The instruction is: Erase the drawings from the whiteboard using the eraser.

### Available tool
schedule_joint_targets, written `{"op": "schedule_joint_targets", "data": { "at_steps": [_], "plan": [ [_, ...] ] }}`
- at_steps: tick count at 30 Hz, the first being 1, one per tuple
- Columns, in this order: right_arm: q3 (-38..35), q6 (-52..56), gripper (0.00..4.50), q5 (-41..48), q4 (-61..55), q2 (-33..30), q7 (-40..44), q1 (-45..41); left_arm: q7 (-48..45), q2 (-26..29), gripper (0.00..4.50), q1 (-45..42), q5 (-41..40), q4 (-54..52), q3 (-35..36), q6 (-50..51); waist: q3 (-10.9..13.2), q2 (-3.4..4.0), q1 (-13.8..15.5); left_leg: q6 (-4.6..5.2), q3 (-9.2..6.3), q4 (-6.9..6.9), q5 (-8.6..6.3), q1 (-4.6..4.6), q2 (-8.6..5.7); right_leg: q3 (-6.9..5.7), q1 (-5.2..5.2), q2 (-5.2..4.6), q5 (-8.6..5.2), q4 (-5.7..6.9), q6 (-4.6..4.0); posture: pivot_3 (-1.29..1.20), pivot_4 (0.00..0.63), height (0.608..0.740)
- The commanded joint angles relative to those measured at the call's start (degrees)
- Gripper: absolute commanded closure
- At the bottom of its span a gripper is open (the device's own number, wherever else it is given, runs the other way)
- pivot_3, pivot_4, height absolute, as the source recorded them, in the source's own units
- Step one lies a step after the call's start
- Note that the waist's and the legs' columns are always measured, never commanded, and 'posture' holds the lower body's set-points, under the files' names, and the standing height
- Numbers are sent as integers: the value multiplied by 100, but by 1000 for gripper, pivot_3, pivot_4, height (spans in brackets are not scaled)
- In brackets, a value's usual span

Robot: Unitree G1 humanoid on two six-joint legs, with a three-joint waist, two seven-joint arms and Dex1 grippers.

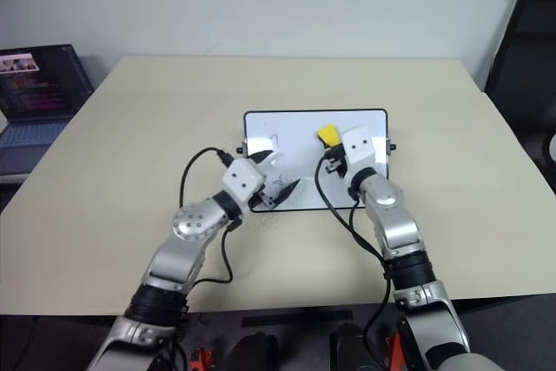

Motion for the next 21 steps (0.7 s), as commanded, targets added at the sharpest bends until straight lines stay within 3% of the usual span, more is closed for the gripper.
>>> {"op": "schedule_joint_targets", "data": {
  "at_steps": [1,12,21],
  "plan": [
    [-77,-296,3280,64,-94,64,78,-207,308,17,0,336,102,-784,181,230,1,1,-6,0,0,0,0,0,1,0,-1,0,0,0,0,0,150,740],
    [369,-728,3280,-10,546,592,523,-591,1039,-143,0,1015,385,-1277,338,490,5,1,-8,0,2,-2,0,5,4,-1,-2,1,0,4,-1,0,150,740],
    [457,-1139,3280,-480,2569,786,174,-1501,1075,-62,0,1150,388,-1417,362,557,5,1,-10,0,6,-4,0,5,3,0,-2,-3,15,1,-27,0,150,740]
  ]
}}
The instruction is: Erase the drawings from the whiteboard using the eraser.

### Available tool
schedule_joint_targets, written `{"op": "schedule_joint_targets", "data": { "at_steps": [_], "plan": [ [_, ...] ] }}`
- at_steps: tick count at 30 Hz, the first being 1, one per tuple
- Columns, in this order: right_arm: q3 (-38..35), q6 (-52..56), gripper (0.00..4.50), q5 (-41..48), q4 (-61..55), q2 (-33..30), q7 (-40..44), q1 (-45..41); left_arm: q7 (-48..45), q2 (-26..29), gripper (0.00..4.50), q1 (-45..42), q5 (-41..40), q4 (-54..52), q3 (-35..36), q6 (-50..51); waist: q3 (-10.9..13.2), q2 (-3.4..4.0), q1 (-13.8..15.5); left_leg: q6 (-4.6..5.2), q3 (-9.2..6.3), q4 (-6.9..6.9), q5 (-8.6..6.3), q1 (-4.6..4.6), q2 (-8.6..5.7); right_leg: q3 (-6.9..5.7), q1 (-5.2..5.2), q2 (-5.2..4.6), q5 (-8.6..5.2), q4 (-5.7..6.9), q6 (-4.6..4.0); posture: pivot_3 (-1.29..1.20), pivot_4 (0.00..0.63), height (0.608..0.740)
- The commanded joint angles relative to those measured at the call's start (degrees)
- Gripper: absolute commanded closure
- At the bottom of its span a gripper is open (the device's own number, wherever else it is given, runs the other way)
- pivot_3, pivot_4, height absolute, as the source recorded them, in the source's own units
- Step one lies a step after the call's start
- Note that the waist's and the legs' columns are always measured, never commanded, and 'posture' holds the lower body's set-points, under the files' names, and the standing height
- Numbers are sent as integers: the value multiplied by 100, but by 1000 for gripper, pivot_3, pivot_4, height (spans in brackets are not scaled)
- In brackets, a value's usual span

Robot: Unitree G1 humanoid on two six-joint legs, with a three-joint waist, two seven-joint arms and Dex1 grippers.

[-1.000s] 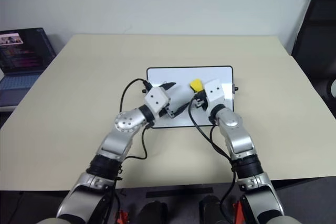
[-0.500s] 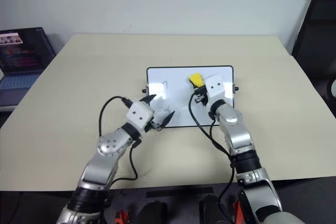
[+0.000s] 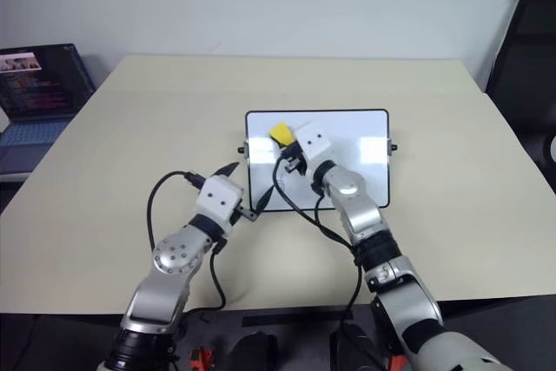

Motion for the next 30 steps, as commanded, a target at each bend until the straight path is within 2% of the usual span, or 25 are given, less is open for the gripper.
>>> {"op": "schedule_joint_targets", "data": {
  "at_steps": [1,6,11,16,20,24,30],
  "plan": [
    [-29,-183,3280,-262,637,8,-293,-363,72,12,0,17,28,-309,72,-25,0,0,-2,0,-1,1,0,1,0,0,0,1,0,2,0,0,150,740],
    [122,-279,3280,-465,762,-3,-162,-361,120,-14,0,-3,43,-352,34,17,-1,-1,-3,1,-3,9,2,10,1,-3,6,4,-4,9,9,0,150,740],
    [544,-1,3280,-440,-148,17,517,432,138,-4,0,11,32,-379,49,20,-4,-2,-1,3,-2,8,3,11,2,-2,6,5,-4,7,10,0,150,740],
    [648,294,3280,-453,-517,-106,773,684,118,23,0,15,25,-398,64,31,-3,-2,-2,3,-5,6,3,11,4,-3,3,4,-4,11,8,0,150,740],
    [465,271,3280,-483,-228,-181,572,380,106,33,0,4,21,-391,63,32,-3,-2,-3,3,-7,11,4,12,3,-5,6,5,-2,12,7,0,150,740],
    [94,-65,3280,-453,478,-209,-34,-313,86,21,0,-21,20,-393,20,46,-1,-2,0,9,-4,17,8,14,2,-4,5,6,1,20,7,0,150,740],
    [-15,-469,3280,-518,1062,-138,-419,-736,61,20,0,2,16,-412,-13,59,-1,-4,8,15,0,8,12,10,-1,-3,4,5,1,8,7,0,150,740]
  ]
}}
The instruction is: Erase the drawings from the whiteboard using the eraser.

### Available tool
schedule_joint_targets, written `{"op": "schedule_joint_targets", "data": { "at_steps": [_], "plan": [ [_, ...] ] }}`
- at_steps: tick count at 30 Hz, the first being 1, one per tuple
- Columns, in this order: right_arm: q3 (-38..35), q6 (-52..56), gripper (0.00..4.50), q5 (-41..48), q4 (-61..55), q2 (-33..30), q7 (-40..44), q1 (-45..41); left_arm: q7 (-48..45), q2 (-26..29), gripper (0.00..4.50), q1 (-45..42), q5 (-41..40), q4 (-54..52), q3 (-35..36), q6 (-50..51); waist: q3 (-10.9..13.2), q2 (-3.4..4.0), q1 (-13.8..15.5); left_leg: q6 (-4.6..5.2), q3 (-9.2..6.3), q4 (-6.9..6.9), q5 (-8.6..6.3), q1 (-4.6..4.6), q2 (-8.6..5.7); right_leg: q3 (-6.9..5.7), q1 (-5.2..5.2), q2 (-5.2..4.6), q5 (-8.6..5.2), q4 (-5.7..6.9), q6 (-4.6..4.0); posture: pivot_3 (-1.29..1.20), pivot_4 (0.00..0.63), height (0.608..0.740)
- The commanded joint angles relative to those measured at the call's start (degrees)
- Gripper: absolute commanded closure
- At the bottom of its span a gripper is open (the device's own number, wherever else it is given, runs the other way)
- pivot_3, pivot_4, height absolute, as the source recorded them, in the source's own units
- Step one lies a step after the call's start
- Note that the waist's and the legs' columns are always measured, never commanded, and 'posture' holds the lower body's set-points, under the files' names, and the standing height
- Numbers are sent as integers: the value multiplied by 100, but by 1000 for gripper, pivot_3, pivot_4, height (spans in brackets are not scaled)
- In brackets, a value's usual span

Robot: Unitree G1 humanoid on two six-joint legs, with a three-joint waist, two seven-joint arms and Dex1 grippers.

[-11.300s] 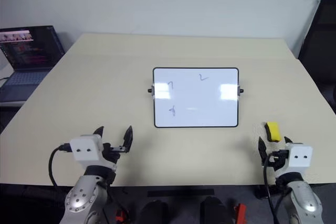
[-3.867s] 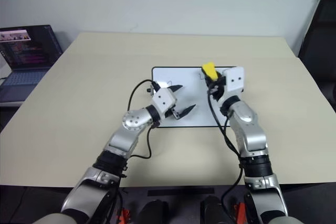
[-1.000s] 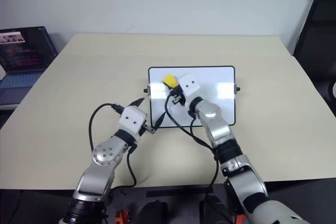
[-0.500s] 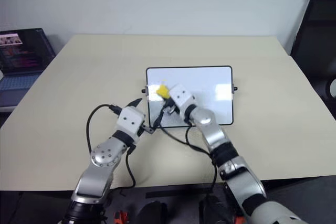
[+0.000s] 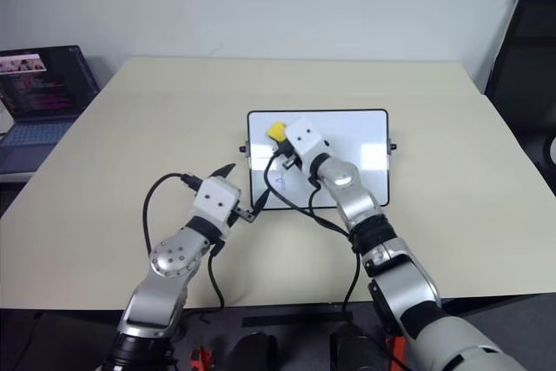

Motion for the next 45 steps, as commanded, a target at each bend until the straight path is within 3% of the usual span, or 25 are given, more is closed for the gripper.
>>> {"op": "schedule_joint_targets", "data": {
  "at_steps": [1,5,11,28,39,45],
  "plan": [
    [-179,-131,3280,-102,325,-7,-328,-209,-3,12,0,-32,14,-284,0,-47,0,0,-8,0,1,-4,0,-2,1,1,-1,0,0,-2,0,0,150,740],
    [-118,-206,3280,-118,351,23,-304,-166,-9,14,0,-10,9,-308,-2,-31,0,0,-5,0,-3,-6,0,-4,4,1,-2,-1,0,-4,0,0,150,740],
    [131,-62,3280,-116,-446,82,154,555,-7,3,0,114,18,-415,-39,6,0,0,-13,0,-2,-8,0,-3,7,2,-2,-2,0,-4,0,0,150,740],
    [-396,198,3280,431,-1808,-445,613,1318,-43,-112,0,1142,-213,-1008,-20,42,7,-2,-12,0,-2,-21,-1,-8,8,3,-9,-9,-4,-16,0,0,150,740],
    [65,513,3280,0,-1700,-452,640,1390,-26,-320,0,1366,-564,-873,77,-15,6,-3,-20,0,5,-32,-1,-3,7,6,-15,-8,-6,-14,-4,0,150,740],
    [805,752,3280,-486,-1871,-921,1314,1863,13,-276,0,1331,-541,-916,125,27,1,-6,-16,0,7,-31,0,8,6,6,-7,-8,-6,-13,-5,0,150,740]
  ]
}}
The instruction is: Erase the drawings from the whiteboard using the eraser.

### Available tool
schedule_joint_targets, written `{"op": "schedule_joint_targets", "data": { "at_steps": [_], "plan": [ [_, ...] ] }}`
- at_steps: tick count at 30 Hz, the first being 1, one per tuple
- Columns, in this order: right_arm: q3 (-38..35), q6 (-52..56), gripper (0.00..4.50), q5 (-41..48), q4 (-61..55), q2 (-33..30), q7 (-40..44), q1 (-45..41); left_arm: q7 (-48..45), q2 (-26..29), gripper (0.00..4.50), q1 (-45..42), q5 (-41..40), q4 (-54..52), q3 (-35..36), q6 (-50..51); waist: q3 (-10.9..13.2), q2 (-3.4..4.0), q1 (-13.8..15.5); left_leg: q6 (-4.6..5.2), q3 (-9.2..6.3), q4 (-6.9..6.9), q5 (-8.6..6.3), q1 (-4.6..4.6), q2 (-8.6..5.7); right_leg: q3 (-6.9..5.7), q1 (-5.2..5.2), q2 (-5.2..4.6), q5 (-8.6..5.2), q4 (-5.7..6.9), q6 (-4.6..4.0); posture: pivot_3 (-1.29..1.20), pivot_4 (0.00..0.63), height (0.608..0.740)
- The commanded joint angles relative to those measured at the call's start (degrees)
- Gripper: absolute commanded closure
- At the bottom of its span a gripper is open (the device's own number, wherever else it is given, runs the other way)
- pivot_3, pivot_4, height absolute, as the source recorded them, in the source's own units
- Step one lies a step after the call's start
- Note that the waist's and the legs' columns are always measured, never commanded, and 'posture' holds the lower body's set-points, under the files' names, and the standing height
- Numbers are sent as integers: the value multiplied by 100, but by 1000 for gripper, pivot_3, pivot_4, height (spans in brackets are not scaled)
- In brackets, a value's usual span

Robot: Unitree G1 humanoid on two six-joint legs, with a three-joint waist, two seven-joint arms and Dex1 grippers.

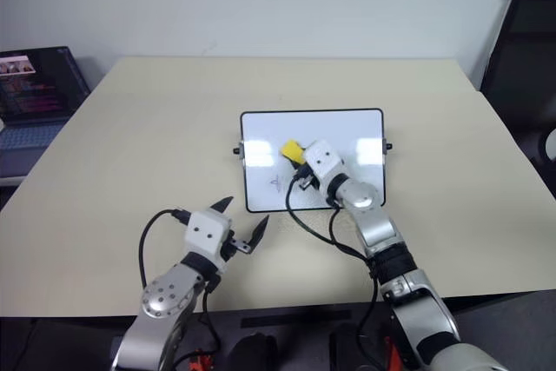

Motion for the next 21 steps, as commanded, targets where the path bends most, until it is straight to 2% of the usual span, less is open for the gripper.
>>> {"op": "schedule_joint_targets", "data": {
  "at_steps": [1,7,15,18,21],
  "plan": [
    [326,385,3280,-258,53,-195,330,363,22,26,0,-59,-27,-162,68,-90,-2,-1,0,0,0,0,0,1,0,0,1,0,0,0,0,0,150,740],
    [415,504,3280,-245,-203,-282,536,467,35,60,0,-32,-17,-207,104,-68,-2,-1,0,1,-1,4,1,17,1,2,12,-1,-16,5,-36,0,150,740],
    [682,456,3280,-145,-506,-264,1128,582,47,60,0,-13,-4,-219,85,-56,-1,-2,1,1,1,5,1,10,0,-1,9,0,-13,1,-30,0,150,740],
    [639,338,3280,-223,-223,-113,932,389,44,64,0,-16,-3,-212,85,-48,0,-3,-3,0,1,3,0,8,0,0,5,0,-12,2,-28,0,150,740],
    [371,245,3280,-273,208,98,382,30,42,78,0,-11,-6,-226,107,-29,2,-4,-13,1,1,5,1,13,0,0,5,2,-12,6,-37,0,150,740]
  ]
}}
